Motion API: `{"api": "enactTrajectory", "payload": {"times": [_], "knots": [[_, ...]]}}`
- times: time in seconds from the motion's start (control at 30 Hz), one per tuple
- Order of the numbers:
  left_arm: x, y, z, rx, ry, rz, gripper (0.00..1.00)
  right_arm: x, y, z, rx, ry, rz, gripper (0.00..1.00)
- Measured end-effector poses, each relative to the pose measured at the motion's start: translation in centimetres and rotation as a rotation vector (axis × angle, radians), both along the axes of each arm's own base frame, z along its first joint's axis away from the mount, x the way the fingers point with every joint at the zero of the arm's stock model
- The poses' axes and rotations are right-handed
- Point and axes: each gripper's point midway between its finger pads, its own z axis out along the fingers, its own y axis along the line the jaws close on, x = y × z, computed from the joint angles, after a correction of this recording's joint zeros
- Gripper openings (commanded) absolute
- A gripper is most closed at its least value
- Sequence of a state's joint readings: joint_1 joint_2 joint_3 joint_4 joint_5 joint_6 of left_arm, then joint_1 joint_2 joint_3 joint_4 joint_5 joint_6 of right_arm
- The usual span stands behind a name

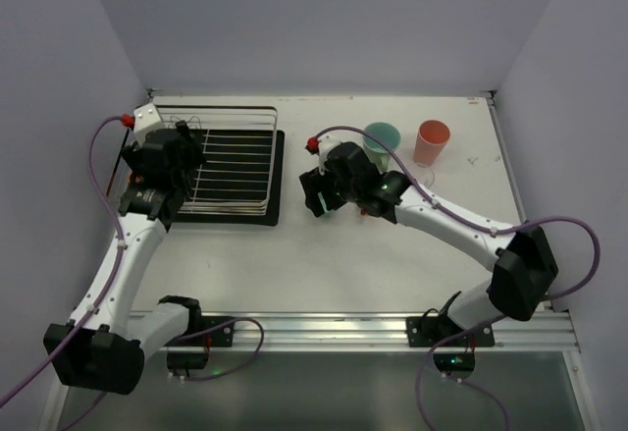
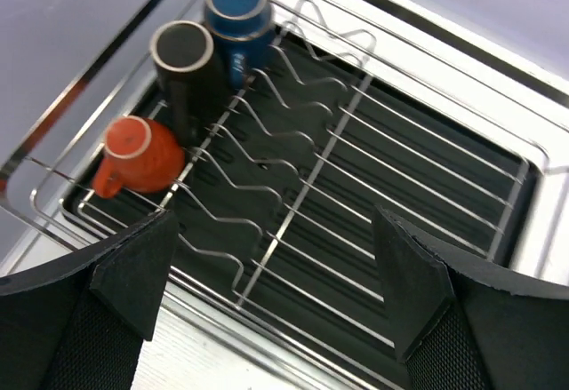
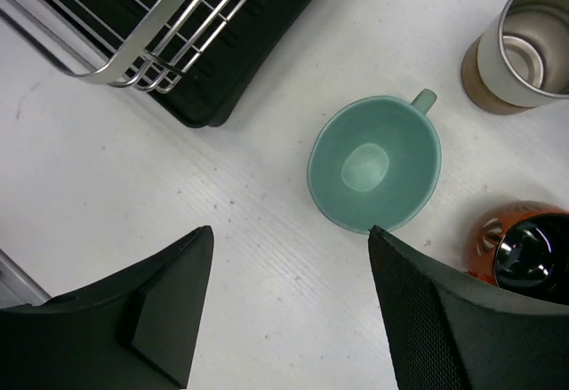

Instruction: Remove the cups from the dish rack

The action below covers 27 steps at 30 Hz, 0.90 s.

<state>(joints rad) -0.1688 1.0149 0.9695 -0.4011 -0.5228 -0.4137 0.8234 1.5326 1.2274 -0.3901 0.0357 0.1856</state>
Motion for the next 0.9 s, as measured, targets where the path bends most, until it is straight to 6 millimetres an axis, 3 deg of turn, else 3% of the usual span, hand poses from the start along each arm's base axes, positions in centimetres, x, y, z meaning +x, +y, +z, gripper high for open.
{"api": "enactTrajectory", "payload": {"times": [0.2,0.47,0.63,0.9], "knots": [[2.9,4.3,-1.1,-0.014,0.022,0.145,0.93,-2.4,-1.6,1.2,0.097,-0.021,-0.003,0.71],[5.6,9.9,-6.4,-0.071,0.104,0.259,0.92,-3.0,-2.0,1.2,0.188,-0.056,-0.028,0.69],[7.0,11.0,-7.8,-0.076,0.111,0.255,0.92,-2.8,-1.7,1.5,0.215,-0.066,-0.036,0.69],[9.1,13.0,-7.9,-0.072,0.083,0.255,0.88,-2.5,-1.4,1.5,0.228,-0.067,-0.041,0.68]]}}
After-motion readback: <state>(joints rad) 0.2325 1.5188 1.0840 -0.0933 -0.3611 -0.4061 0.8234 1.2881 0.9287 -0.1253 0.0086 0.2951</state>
